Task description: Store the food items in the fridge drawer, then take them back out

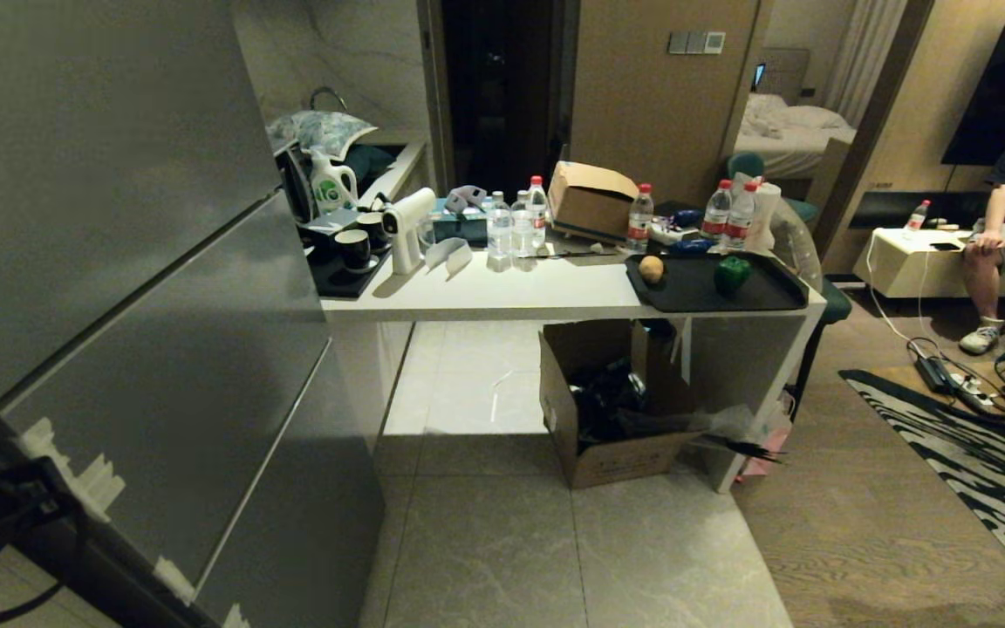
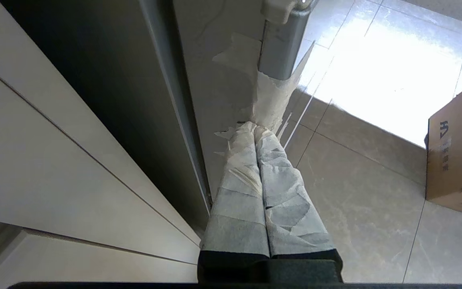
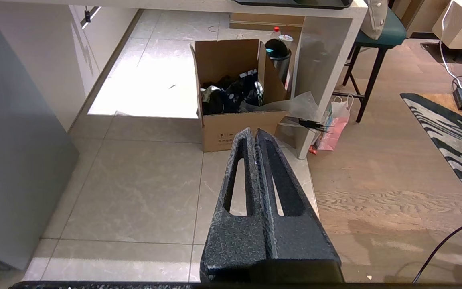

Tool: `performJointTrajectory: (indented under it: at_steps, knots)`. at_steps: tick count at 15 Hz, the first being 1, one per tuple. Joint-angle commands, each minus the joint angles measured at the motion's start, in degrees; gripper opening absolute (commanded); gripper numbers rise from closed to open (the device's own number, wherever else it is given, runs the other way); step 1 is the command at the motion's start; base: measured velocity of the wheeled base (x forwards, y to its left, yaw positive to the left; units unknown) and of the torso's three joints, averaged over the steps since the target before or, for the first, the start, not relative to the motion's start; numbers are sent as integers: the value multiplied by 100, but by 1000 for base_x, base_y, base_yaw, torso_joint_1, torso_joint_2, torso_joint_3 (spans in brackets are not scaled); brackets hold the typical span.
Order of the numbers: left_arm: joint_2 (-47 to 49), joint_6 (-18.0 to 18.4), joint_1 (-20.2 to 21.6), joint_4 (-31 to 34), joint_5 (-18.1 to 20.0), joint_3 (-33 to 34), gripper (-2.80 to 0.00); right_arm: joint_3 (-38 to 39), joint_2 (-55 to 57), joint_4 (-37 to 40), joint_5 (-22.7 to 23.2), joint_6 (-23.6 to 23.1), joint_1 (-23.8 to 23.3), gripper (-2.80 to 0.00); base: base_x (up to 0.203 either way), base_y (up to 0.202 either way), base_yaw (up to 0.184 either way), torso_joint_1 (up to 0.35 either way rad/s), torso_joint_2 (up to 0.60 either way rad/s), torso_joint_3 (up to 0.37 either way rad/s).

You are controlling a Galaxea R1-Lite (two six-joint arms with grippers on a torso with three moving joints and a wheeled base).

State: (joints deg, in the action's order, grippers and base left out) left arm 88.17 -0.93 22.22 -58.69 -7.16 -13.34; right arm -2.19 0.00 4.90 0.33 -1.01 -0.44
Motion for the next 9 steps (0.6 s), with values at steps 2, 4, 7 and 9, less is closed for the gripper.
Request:
performJointTrajectory:
  at_steps: [2,4,7,9]
  knots:
    - [-77,24,250,-55,-132,88,-280,0,0,2,2,-4,0,-280,0,0,0,0,0,0]
    - [-81,40,476,-64,-163,103,-280,8,0,2,2,-4,0,-280,0,0,0,0,0,0]
    - [-62,38,555,-64,-163,58,-280,8,0,2,2,-4,0,-280,0,0,0,0,0,0]
    - [-2,23,521,-64,-158,9,-280,8,0,2,2,-4,0,-280,0,0,0,0,0,0]
